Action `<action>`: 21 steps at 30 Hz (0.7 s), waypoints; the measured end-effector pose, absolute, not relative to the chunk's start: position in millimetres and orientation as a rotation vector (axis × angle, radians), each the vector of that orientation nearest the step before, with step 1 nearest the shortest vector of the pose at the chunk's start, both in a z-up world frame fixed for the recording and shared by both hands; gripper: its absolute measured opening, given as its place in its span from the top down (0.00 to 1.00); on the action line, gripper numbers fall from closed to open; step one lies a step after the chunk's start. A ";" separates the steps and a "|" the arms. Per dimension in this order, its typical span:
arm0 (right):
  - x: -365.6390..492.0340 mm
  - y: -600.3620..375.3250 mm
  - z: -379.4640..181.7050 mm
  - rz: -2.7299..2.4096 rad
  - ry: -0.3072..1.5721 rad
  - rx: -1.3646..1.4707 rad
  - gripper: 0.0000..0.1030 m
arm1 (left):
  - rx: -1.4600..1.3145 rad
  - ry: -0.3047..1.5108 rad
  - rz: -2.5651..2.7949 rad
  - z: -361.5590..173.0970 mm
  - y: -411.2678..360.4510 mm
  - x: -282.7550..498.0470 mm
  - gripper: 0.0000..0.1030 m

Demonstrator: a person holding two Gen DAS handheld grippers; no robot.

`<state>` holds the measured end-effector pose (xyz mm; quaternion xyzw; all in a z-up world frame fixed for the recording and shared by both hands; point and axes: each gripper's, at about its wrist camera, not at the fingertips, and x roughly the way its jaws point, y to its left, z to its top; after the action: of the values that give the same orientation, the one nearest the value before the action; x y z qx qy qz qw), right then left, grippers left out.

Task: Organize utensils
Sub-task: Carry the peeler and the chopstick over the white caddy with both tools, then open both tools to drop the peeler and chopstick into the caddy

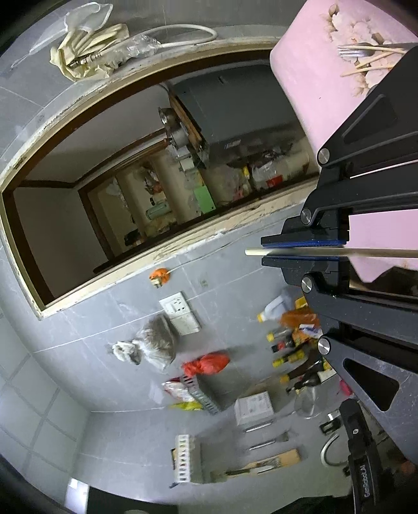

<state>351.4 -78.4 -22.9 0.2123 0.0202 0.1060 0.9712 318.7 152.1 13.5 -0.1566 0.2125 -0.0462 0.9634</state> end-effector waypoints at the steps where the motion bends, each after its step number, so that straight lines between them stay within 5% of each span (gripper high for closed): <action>1: 351.6 -76.6 -26.7 0.208 0.044 0.423 0.96 | -0.308 0.430 -0.097 10.2 150.1 319.1 0.77; 21: 329.5 -65.9 -55.6 0.184 0.033 0.337 0.96 | -0.167 0.514 -0.140 -21.0 123.2 314.8 0.77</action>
<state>329.5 -65.9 -55.6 0.1675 0.0164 0.0916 0.9815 314.8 123.2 -21.0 -0.0823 0.2539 -0.0690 0.9613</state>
